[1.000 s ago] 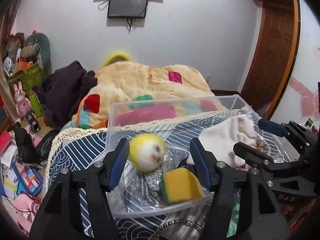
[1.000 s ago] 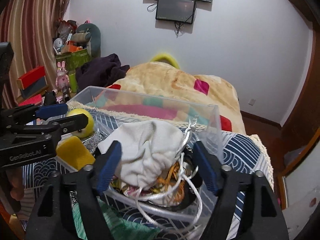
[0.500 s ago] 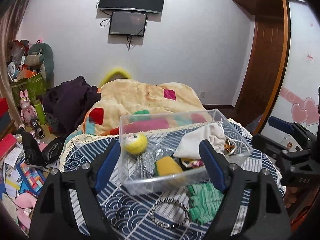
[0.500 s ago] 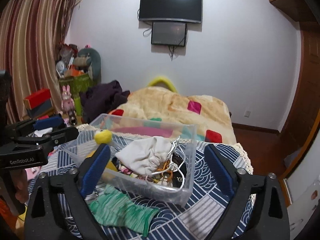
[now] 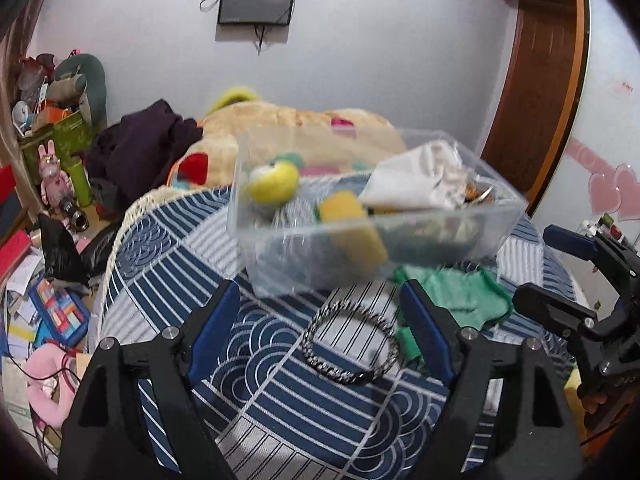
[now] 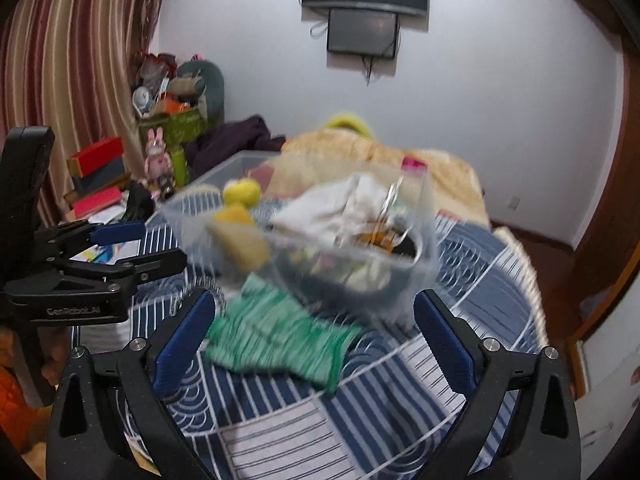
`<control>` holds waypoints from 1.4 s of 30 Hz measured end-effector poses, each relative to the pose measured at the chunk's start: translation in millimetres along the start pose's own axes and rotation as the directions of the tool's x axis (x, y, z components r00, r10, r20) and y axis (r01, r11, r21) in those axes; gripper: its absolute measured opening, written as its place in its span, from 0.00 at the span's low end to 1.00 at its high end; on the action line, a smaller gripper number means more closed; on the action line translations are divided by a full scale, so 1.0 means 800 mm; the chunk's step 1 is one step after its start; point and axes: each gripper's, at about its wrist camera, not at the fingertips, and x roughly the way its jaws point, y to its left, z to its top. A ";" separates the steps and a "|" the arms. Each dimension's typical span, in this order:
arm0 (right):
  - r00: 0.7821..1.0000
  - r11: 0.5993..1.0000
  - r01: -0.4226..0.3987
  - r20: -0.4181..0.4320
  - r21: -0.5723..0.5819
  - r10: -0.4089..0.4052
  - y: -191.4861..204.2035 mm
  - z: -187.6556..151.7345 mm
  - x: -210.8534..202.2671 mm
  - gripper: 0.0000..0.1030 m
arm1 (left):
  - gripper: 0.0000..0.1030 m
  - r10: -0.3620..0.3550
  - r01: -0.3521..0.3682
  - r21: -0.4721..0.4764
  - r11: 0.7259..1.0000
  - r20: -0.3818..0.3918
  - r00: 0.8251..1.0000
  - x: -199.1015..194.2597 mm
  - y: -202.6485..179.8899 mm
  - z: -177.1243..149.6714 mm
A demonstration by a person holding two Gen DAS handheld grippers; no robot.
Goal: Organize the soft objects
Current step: 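Grasp the beaded bracelet with left tool while right tool grasps green glove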
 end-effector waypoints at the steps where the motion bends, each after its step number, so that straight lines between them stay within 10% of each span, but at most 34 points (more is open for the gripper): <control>1: 1.000 1.000 -0.009 -0.016 0.008 0.009 0.000 -0.003 0.005 0.97 | 0.74 0.004 -0.004 0.002 1.000 -0.007 1.000 0.004 0.001 -0.004; 16: 0.985 0.997 -0.067 -0.157 0.022 0.070 0.011 -0.023 0.052 0.75 | 0.33 0.003 -0.002 0.003 1.000 -0.116 0.993 0.051 0.009 -0.028; 24: 0.986 0.994 -0.094 -0.133 0.057 0.101 -0.005 -0.024 0.038 0.17 | 0.06 -0.034 0.036 0.017 0.999 -0.106 0.994 0.043 0.001 -0.030; 42: 0.995 0.989 -0.062 0.091 0.134 0.050 -0.045 0.001 -0.049 0.14 | 0.06 -0.062 0.058 0.038 0.998 0.118 0.991 -0.049 -0.017 0.015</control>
